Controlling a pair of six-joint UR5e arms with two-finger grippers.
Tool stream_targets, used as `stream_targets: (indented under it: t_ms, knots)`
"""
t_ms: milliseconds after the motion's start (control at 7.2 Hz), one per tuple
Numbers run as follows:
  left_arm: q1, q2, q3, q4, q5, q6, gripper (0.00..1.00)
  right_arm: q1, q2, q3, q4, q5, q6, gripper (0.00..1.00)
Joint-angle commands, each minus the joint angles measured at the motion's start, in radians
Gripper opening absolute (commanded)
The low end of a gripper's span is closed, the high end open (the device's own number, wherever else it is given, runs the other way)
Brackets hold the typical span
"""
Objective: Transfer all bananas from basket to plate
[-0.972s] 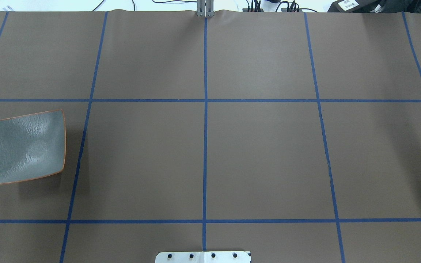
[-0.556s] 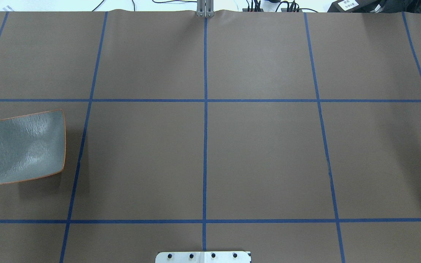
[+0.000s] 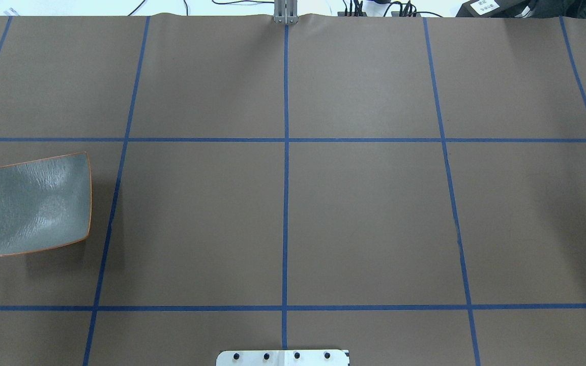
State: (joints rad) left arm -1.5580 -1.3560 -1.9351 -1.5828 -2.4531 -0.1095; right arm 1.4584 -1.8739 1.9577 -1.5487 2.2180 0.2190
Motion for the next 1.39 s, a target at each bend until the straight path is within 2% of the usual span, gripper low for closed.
stream_targets:
  t_ms: [0,278,417,556,833,1111,1250]
  knots:
    - [-0.001,0.0,-0.007,0.0,-0.003,-0.027,1.0,-0.094,-0.022,0.009,0.001,-0.061,0.081,0.93]
    - [-0.002,0.002,-0.005,0.0,-0.052,-0.029,1.0,-0.118,-0.043,0.01,0.01,-0.151,0.088,0.92]
    - [-0.002,0.002,-0.005,0.0,-0.053,-0.029,1.0,-0.118,-0.098,0.004,0.085,-0.184,0.082,0.94]
    - [-0.002,0.002,-0.007,0.0,-0.055,-0.029,1.0,-0.118,-0.134,-0.017,0.167,-0.184,0.086,0.94]
    - [-0.007,0.003,-0.018,0.0,-0.055,-0.029,1.0,-0.118,-0.13,-0.081,0.224,-0.176,0.106,0.95]
    - [-0.008,0.04,-0.054,0.001,-0.055,-0.029,1.0,-0.13,-0.131,-0.151,0.451,-0.144,0.289,0.95]
    - [-0.008,0.047,-0.057,0.001,-0.055,-0.029,1.0,-0.131,-0.139,-0.16,0.464,-0.139,0.293,0.95]
